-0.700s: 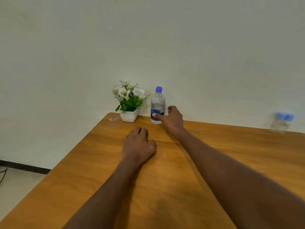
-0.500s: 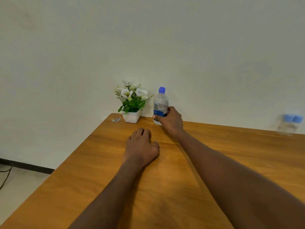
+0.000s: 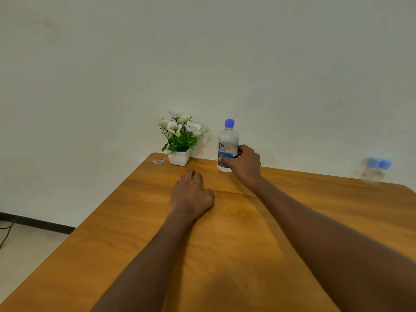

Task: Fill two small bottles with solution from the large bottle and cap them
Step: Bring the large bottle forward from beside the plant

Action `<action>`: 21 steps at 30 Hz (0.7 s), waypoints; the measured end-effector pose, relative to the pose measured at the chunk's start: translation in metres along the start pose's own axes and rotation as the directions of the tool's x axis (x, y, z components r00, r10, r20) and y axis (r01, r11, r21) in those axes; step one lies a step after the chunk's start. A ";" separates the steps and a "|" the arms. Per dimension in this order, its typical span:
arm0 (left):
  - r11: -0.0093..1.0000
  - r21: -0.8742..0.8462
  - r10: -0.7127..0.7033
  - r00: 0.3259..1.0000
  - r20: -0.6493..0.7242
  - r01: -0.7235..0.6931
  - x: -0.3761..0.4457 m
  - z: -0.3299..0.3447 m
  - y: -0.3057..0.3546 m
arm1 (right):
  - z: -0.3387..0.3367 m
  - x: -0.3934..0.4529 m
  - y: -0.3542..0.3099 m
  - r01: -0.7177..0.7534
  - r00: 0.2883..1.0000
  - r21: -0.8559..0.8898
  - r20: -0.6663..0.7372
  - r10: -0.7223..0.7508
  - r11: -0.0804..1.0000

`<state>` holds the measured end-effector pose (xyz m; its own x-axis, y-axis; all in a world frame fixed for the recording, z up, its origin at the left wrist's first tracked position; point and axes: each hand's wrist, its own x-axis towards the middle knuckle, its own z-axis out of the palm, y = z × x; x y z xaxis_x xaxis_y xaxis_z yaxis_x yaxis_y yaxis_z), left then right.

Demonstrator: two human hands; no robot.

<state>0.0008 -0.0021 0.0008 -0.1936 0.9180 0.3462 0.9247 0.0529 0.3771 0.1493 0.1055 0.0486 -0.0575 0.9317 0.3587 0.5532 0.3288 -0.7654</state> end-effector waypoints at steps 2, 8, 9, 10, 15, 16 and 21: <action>0.999 0.027 0.024 0.999 -0.034 -0.023 -0.004 -0.005 0.004 | -0.018 -0.016 0.003 0.014 1.000 0.006 -0.009 -0.014 1.000; 0.997 0.025 0.078 0.994 -0.081 -0.077 -0.023 -0.023 0.019 | -0.074 -0.085 0.008 -0.003 1.000 0.020 -0.020 0.004 1.000; 0.998 0.024 0.066 0.995 -0.072 -0.064 -0.028 -0.025 0.021 | -0.084 -0.097 0.007 -0.009 1.000 0.023 -0.020 0.009 1.000; 0.998 0.027 0.055 0.997 -0.051 -0.053 -0.033 -0.027 0.023 | -0.094 -0.110 0.007 -0.015 1.000 0.025 -0.017 0.015 1.000; 1.000 -0.022 -0.008 1.000 0.003 0.008 -0.068 -0.033 0.039 | -0.129 -0.164 0.009 -0.058 0.998 0.050 -0.011 0.058 0.997; 0.998 -0.062 -0.016 1.000 0.009 0.017 -0.077 -0.034 0.045 | -0.134 -0.174 0.010 -0.068 0.998 0.062 -0.011 0.069 0.996; 0.974 -0.226 0.015 1.000 0.024 -0.010 -0.125 -0.032 0.075 | -0.152 -0.215 0.011 -0.075 0.997 0.089 -0.017 0.076 0.993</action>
<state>0.0837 -0.1251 0.0133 -0.1714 0.9280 0.3310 0.8287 -0.0459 0.5579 0.2940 -0.1150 0.0440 -0.0005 0.9513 0.3084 0.4799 0.2708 -0.8345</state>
